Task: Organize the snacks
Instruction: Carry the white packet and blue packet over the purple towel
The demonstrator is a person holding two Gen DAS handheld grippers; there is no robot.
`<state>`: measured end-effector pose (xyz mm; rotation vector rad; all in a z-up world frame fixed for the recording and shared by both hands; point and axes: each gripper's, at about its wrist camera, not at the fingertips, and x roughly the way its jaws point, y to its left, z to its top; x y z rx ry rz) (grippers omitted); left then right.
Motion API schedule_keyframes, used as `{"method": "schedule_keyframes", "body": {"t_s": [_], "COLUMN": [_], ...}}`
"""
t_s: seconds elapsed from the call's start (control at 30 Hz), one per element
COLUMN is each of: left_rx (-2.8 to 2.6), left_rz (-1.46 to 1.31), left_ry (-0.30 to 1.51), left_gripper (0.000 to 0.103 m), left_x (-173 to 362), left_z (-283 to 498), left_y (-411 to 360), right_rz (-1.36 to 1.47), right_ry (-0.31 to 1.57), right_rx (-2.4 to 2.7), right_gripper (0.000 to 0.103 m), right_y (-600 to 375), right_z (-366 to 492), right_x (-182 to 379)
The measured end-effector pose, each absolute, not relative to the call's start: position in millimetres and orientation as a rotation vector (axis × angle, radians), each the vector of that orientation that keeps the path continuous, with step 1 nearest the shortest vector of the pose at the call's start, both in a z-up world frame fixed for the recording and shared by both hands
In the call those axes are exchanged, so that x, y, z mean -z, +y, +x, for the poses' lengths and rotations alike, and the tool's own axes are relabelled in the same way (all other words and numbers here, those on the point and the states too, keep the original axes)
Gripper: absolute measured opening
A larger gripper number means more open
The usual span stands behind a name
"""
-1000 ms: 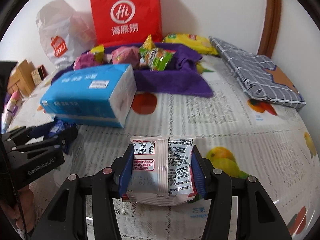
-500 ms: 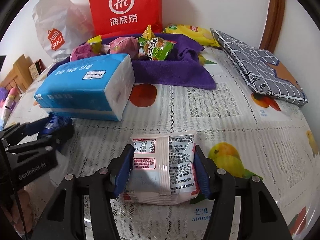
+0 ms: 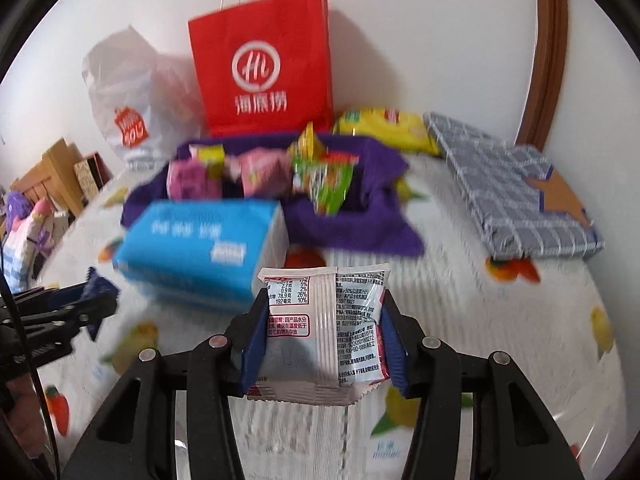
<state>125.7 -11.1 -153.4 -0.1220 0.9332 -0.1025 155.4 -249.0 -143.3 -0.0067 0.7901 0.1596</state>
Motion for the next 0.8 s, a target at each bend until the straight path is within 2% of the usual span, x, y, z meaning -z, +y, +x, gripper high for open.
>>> {"method": "schedule_keyframes", "body": {"t_s": [0.27, 0.43, 0.57, 0.8], "left_rx": [0.082, 0.112, 0.133, 0.176], "left_rz": [-0.129, -0.130, -0.142, -0.190], "left_ry": [0.856, 0.856, 0.861, 0.935], "left_gripper": [0.038, 0.038, 0.038, 0.039], "left_x": [94, 82, 86, 117], "left_z": [193, 243, 280, 330], "left_y": [16, 10, 2, -11], "right_rz": [0.007, 0.023, 0.060, 0.062], "right_ry": [0.724, 0.704, 0.723, 0.801], "right_rx": [-0.157, -0.155, -0.184, -0.192], "right_gripper": [0.051, 0.051, 0.051, 0.051], "right_y": [-244, -241, -237, -223], "right_z": [218, 254, 284, 326], "right_x": [95, 81, 87, 131]}}
